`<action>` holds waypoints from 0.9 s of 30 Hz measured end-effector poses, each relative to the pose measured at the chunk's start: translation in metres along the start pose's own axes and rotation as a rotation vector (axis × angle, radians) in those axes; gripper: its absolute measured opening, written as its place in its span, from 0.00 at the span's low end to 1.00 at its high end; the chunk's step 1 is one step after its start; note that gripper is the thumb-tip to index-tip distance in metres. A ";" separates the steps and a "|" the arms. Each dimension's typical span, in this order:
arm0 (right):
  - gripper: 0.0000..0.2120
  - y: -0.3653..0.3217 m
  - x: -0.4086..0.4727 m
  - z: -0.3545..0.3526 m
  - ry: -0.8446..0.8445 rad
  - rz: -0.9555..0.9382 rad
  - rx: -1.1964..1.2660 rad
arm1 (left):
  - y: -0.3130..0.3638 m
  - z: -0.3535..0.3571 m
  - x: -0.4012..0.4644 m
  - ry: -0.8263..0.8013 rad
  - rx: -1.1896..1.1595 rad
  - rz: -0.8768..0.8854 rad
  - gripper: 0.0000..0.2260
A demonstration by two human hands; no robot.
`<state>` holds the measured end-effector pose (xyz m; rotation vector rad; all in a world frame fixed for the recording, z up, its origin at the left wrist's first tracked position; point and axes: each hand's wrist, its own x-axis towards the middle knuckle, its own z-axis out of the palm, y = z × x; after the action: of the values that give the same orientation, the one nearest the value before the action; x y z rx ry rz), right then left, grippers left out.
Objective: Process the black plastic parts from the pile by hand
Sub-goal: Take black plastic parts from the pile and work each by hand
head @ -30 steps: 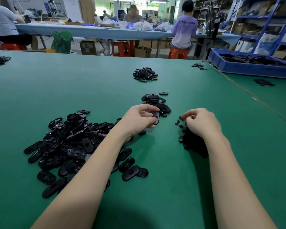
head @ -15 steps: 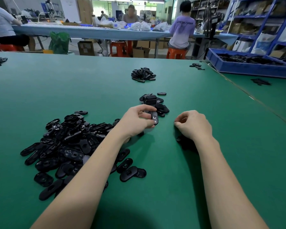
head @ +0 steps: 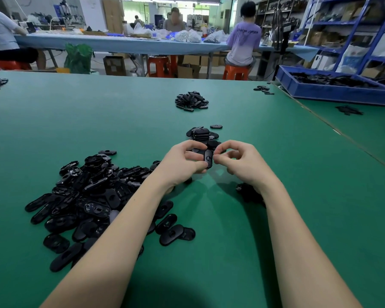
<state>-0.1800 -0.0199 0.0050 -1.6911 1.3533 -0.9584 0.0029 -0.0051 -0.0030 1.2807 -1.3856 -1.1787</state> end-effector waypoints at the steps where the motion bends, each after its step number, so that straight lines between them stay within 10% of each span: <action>1: 0.04 0.001 0.001 0.000 0.004 0.002 -0.004 | 0.000 0.000 0.000 -0.002 -0.007 0.000 0.14; 27: 0.08 -0.007 0.000 -0.006 0.069 -0.004 0.085 | 0.009 0.002 -0.006 0.027 -0.165 -0.064 0.06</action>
<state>-0.1825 -0.0192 0.0137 -1.6102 1.3355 -1.0706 0.0004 0.0014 0.0055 1.2274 -1.2090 -1.2872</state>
